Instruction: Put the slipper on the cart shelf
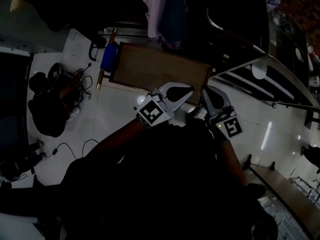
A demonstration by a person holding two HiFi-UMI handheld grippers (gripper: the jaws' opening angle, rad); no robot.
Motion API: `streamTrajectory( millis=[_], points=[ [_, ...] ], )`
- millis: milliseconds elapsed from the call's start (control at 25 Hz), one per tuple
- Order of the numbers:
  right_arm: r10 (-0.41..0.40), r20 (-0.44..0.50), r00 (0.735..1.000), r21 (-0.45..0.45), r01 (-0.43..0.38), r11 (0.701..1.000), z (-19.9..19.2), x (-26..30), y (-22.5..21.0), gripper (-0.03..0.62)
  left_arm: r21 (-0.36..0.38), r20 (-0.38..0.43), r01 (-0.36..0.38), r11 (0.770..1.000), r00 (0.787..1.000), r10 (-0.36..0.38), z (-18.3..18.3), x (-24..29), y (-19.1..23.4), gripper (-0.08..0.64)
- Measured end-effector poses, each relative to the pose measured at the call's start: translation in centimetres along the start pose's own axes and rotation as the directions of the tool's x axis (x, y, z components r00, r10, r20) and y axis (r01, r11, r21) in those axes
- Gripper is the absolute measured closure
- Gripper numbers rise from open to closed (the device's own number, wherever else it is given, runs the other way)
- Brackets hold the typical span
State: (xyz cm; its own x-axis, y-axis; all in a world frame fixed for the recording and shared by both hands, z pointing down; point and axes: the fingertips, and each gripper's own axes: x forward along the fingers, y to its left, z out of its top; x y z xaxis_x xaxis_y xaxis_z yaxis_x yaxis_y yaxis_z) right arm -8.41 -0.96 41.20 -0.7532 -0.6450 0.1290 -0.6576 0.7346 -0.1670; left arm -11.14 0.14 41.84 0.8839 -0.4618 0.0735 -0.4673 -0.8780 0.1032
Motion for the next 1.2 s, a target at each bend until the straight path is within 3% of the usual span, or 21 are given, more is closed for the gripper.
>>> streamTrajectory(
  millis=[200,480,1200],
  points=[
    [0.013,0.013,1.0,-0.004,-0.013,1.0,0.6,0.6,0.6,0.591,0.085,-0.026,-0.011,0.996,1.0,0.013,-0.2,-1.0,1.1,0.558],
    [0.057,0.005,0.998,-0.02,-0.057,0.998,1.5,0.0,0.8,0.591,0.031,0.006,-0.034,0.999,0.999,0.034,1.0,-0.8,0.0,0.558],
    [0.147,-0.008,0.989,-0.041,-0.147,0.988,1.8,-3.4,1.1,0.592,0.039,-0.025,-0.051,0.998,0.998,0.052,1.0,1.5,-2.9,0.558]
  ],
)
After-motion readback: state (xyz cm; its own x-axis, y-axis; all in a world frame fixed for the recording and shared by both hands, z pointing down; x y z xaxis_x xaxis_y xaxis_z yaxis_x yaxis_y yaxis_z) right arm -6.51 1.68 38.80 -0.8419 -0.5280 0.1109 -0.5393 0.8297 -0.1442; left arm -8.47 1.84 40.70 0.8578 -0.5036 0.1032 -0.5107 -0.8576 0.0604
